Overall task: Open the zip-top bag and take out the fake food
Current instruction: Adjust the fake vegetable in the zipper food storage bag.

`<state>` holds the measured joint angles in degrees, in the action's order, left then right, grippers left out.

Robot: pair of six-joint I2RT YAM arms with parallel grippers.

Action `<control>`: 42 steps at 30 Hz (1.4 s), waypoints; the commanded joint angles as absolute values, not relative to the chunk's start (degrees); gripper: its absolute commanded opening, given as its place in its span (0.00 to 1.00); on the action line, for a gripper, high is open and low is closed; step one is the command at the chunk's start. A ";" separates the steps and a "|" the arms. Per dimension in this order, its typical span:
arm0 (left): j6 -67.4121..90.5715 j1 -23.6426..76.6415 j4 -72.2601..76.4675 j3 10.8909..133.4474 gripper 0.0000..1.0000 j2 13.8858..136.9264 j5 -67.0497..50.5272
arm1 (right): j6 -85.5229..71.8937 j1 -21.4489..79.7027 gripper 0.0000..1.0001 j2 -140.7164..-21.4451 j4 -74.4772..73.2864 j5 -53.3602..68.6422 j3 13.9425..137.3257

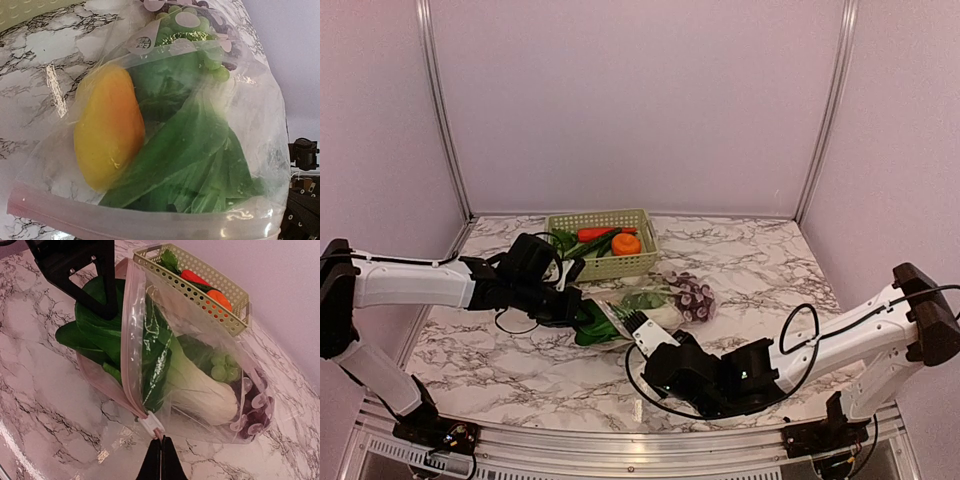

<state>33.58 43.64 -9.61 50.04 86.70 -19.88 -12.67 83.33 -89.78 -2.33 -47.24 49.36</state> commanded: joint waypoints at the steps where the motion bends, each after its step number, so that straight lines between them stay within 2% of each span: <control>1: 30.96 43.74 -16.27 51.61 0.00 83.32 -14.28 | -14.29 82.72 0.00 -88.02 -5.15 -50.07 51.39; 12: 27.84 41.68 -21.96 54.48 0.00 81.32 -10.96 | -17.23 82.62 0.00 -87.55 -7.95 -50.00 50.38; 27: 22.47 40.76 -27.35 58.80 0.00 82.62 -16.12 | -17.83 81.19 0.02 -85.87 -10.38 -49.59 50.30; 30: 23.80 42.78 -27.24 58.97 0.00 82.98 -15.54 | -15.05 81.12 0.29 -83.52 -7.69 -44.99 50.54; 35: 26.99 45.33 -24.15 59.23 0.00 83.38 -14.94 | -11.15 81.55 0.61 -81.48 -6.40 -36.27 54.48; 37: 27.68 46.10 -23.05 59.56 0.00 83.64 -15.13 | -11.23 81.09 0.67 -82.85 -7.29 -34.01 56.74; 42: 28.40 47.58 -22.47 60.64 0.00 84.11 -14.97 | -13.32 77.60 0.72 -86.59 -10.08 -28.71 59.78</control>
<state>27.24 46.54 -24.69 58.46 83.33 -15.31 -12.16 80.86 -83.79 -7.66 -35.68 57.19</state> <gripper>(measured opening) 0.028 0.709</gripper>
